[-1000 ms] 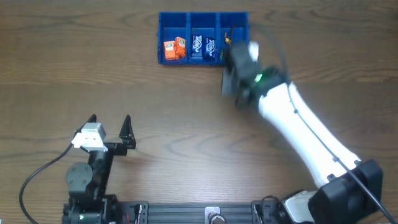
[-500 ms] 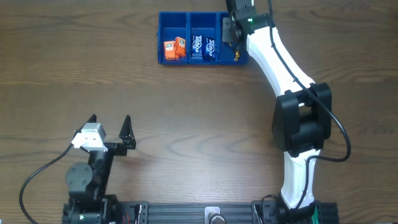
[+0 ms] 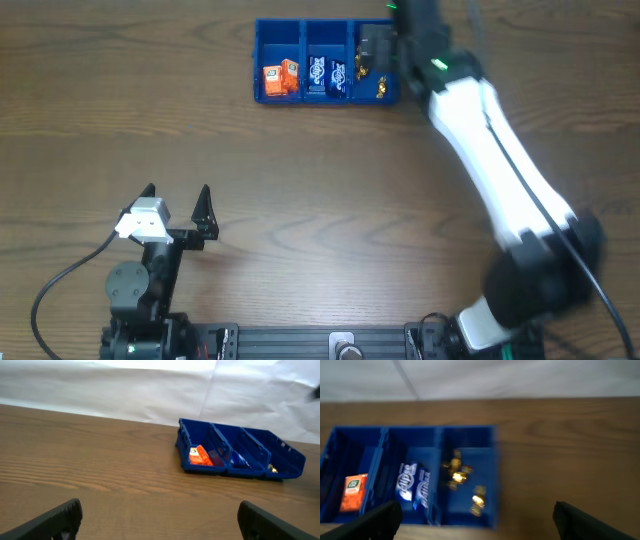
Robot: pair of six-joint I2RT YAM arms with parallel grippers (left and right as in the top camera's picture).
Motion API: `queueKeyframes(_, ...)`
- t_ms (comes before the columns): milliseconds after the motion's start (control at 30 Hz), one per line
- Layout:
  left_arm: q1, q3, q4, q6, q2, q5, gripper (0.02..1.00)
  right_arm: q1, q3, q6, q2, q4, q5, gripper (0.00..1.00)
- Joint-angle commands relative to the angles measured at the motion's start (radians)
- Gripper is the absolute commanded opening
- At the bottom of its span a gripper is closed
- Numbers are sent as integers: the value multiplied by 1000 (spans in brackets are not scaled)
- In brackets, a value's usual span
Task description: Sort Candies Into Trays
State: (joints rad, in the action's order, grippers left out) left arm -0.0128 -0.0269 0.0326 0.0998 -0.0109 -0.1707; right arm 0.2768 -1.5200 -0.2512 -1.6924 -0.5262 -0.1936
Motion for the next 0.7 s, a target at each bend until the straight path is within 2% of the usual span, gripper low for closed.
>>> queueKeyframes(33, 6, 21, 31, -10, 6, -10, 996, -69, 370, 87, 420, 89, -23, 998)
queueKeyframes(167, 6, 21, 31, -10, 6, -10, 998, -87, 803, 97, 878, 222, -37, 998)
queueKeyframes(300, 6, 21, 31, -10, 6, -10, 998, -232, 1154, 54, 1306, 293, 96, 998)
queueKeyframes(433, 6, 21, 31, -10, 6, -10, 998, -254, 1342, 55, 1607, 318, 115, 998)
queueKeyframes(533, 6, 21, 31, -10, 6, -10, 998, -254, 1403, 64, 1685, 322, 166, 998)
queueKeyframes(600, 6, 21, 31, -10, 6, -10, 998, -254, 1461, 127, 1690, 394, 166, 998)
queueKeyframes(700, 6, 21, 31, -10, 6, -10, 998, -253, 1513, 137, 1690, 473, 166, 998)
